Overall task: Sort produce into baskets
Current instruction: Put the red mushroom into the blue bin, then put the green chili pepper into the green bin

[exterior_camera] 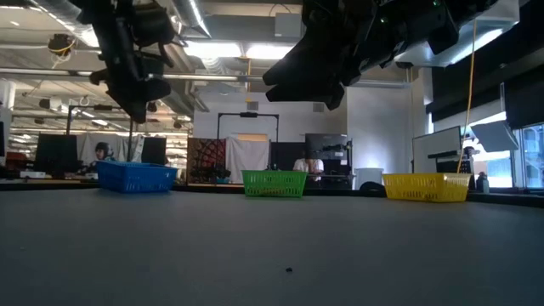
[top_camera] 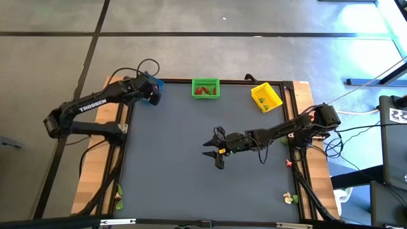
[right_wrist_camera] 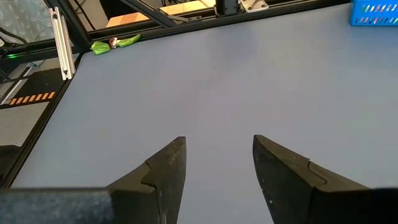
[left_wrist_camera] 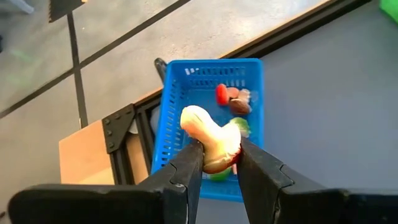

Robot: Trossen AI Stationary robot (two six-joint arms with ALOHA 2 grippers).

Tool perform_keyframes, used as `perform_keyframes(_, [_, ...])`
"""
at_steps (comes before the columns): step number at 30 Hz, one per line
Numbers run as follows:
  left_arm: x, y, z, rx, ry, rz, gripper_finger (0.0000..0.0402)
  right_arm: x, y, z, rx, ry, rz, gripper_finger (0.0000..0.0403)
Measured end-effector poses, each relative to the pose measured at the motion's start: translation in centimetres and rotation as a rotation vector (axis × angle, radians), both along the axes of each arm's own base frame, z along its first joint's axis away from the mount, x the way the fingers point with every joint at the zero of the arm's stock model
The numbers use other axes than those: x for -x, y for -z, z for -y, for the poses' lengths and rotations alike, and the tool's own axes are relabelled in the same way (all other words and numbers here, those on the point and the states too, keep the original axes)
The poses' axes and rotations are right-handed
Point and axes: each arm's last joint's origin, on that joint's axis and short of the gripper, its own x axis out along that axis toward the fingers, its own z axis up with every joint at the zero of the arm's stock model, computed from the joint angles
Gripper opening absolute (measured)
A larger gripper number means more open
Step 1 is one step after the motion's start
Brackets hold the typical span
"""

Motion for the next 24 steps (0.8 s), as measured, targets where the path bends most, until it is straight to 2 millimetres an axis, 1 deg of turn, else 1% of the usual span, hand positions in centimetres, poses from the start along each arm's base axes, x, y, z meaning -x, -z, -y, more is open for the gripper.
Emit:
perform_keyframes(5, [0.49, 0.00, -0.52, 0.000, -0.036, 0.000, 0.0089, 0.00, 0.00, 0.00, 0.000, 0.000, 0.000, 0.0186])
perform_keyframes(7, [0.64, 0.00, -0.67, 0.000, -0.042, -0.006, 0.0095, 0.00, 0.00, -0.01, 0.000, 0.000, 0.000, 0.0186])
perform_keyframes(16, [1.03, 0.09, -0.96, 0.026, -0.053, -0.002, 0.0174, 0.00, 0.00, 0.00, 0.000, 0.000, 0.000, 0.0186])
perform_keyframes(19, [1.07, 0.13, -0.91, 0.031, -0.052, -0.008, 0.0186, 0.00, 0.00, 0.00, 0.000, 0.000, 0.000, 0.0186])
perform_keyframes(24, [0.62, 0.12, -0.49, 0.030, -0.022, -0.006, 0.0191, 0.00, 0.00, 0.00, 0.000, 0.000, 0.000, 0.0186])
